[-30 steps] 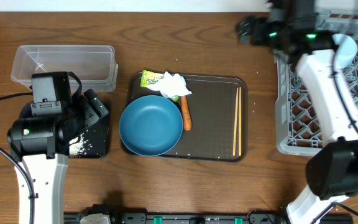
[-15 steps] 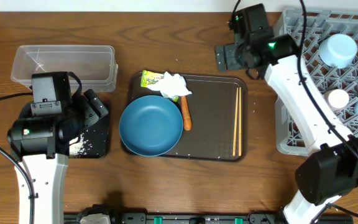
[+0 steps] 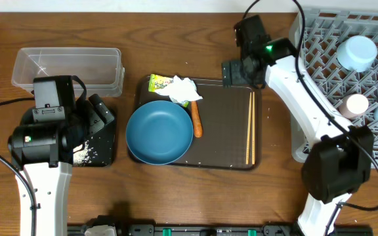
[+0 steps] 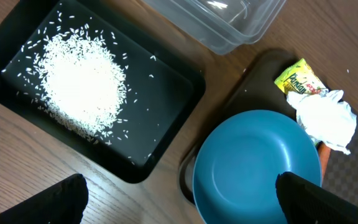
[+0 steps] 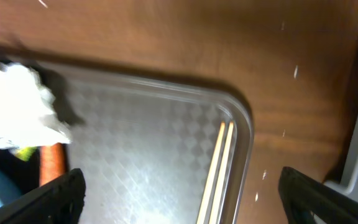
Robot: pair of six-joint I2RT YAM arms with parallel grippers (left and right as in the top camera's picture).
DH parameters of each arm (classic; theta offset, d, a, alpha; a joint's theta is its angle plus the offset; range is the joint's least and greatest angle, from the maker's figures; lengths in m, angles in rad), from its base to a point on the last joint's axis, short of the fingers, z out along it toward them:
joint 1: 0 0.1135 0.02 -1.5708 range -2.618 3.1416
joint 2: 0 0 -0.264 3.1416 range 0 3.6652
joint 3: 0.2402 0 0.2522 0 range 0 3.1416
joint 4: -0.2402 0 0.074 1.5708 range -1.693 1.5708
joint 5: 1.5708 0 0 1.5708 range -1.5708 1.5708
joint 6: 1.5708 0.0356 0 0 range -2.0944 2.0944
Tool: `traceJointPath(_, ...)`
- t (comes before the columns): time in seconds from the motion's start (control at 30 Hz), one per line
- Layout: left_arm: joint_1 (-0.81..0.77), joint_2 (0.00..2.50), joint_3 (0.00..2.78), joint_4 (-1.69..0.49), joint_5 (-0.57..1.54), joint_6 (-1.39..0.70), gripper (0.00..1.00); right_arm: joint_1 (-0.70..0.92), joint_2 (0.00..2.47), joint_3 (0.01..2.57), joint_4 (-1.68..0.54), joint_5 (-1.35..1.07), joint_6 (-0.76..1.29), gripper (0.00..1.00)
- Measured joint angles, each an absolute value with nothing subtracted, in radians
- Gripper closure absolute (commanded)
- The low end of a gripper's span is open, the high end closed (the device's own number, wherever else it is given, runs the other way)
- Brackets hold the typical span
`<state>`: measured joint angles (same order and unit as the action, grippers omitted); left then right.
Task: Sort waste into correct bins and load items into the dishwasher rack
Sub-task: 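Move the right gripper back over the wooden chopsticks on the tray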
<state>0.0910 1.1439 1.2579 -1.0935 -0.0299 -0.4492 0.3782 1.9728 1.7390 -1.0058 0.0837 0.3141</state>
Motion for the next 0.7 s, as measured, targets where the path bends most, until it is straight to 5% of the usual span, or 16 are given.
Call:
traceJointPath(0.23, 0.091, 1.144, 1.258, -1.093, -0.03, -0.449, 0.01, 0.381, 2.009, 1.721, -1.115, 0.043, 0.416, 0.18)
traceJointPath(0.7, 0.091, 1.144, 1.258, -1.093, -0.03, -0.449, 0.01, 0.421, 2.021, 1.507, -1.0, 0.022, 0.516, 0.2)
